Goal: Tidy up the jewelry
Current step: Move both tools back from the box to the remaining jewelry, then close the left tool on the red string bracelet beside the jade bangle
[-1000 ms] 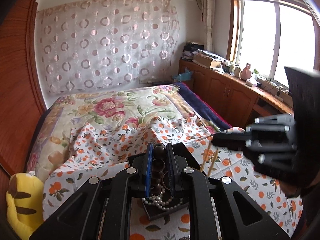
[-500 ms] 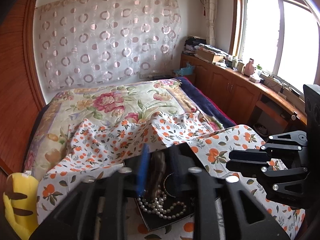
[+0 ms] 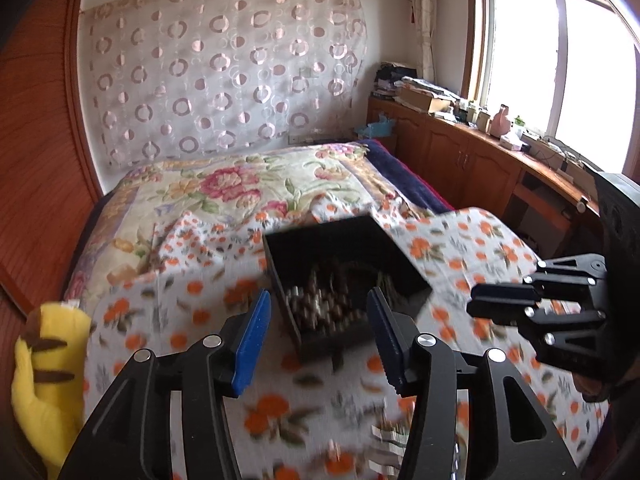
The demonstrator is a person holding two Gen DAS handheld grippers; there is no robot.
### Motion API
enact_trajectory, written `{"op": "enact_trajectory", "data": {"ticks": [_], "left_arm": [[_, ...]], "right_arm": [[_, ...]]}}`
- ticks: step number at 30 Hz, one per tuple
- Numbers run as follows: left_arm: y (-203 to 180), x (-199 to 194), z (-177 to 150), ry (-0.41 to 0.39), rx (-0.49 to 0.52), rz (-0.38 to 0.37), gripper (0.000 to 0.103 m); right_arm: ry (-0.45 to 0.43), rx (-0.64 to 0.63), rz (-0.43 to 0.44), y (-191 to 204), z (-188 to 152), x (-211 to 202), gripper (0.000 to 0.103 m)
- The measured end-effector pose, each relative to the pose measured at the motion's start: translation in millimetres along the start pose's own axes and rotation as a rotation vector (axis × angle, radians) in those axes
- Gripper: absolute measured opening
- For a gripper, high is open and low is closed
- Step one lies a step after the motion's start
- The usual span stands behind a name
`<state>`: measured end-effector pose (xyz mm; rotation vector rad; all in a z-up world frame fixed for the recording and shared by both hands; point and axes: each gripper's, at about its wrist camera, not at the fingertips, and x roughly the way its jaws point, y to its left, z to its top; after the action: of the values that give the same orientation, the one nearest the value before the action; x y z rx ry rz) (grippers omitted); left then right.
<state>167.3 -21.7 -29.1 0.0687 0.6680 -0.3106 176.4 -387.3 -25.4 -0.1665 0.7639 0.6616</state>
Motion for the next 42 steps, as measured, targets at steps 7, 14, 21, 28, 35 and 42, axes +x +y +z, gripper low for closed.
{"op": "enact_trajectory", "data": {"ticks": [7, 14, 21, 28, 35, 42], "left_arm": [[0.1, -26.1, -45.5, 0.02, -0.023, 0.006, 0.054], [8.2, -41.0, -74.8, 0.04, -0.048, 0.021, 0.056], [18.6, -58.3, -95.6, 0.042, -0.068, 0.036, 0.057], [22.6, -69.5, -105.8, 0.038, -0.077, 0.034, 0.057], [21.2, -66.6, -112.1, 0.049, -0.086, 0.024, 0.057], [14.7, -59.5, -115.7, 0.064, -0.079, 0.013, 0.057]], "right_arm": [[0.024, 0.013, 0.038, 26.4, -30.4, -3.0, 0.027], [0.05, -0.004, 0.072, 52.8, -47.7, -0.7, 0.046], [0.095, -0.043, 0.106, 75.7, -59.0, 8.5, 0.056], [0.12, -0.026, 0.139, 76.4, -61.4, 14.9, 0.063], [0.147, -0.022, 0.166, 80.3, -65.8, 21.2, 0.075], [0.172, -0.034, 0.168, 84.4, -65.7, 30.7, 0.075]]}}
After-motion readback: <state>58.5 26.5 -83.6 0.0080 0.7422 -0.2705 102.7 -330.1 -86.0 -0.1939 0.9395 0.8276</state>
